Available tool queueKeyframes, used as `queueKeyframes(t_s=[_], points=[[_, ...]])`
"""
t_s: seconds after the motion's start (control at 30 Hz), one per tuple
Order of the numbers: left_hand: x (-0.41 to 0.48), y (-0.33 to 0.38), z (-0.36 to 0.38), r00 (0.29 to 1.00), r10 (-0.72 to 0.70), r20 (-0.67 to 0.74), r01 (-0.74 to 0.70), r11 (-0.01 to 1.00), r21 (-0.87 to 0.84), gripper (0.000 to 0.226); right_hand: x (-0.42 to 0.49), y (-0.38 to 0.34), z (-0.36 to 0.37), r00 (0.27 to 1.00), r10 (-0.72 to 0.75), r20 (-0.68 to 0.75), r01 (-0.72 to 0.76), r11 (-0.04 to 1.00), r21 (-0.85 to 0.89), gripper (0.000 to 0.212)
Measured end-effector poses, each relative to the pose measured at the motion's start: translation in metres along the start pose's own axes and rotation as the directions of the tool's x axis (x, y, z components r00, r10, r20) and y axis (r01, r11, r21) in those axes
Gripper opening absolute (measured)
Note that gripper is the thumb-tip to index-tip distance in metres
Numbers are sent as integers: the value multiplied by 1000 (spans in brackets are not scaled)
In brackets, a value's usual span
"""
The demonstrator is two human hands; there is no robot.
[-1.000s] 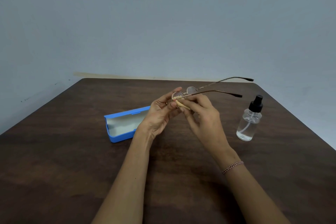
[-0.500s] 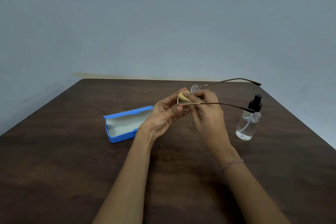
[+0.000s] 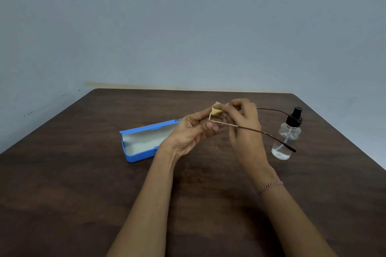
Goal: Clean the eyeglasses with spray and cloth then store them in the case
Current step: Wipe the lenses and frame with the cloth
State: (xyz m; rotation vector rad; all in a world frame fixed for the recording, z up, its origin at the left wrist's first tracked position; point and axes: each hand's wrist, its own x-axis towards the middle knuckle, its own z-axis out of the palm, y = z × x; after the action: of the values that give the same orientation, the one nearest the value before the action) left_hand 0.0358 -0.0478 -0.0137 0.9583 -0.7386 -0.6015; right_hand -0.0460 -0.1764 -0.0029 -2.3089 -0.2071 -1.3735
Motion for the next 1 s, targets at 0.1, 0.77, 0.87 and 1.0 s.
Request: queueKeyframes(t_s=[0.1,0.77,0.87,1.0], points=[[1,0,0,999,30,-20,-30,1000,8,63,-3,-2,3,999,-20,38,18,999,48,39],[-1,9,-2,983,142,-120,-146,989,-26,59,-4,-8,5,993,-88,77,74,984,164,24],[-1,7,0,988,125,-92,-129,991,-34,59,-2,-4,1,998,-63,28,61,995,82,23],[-1,4,5,996,84,-27,-84,996,0,57,-3,-3,2,999,-32,-13,31,999,-28,29]])
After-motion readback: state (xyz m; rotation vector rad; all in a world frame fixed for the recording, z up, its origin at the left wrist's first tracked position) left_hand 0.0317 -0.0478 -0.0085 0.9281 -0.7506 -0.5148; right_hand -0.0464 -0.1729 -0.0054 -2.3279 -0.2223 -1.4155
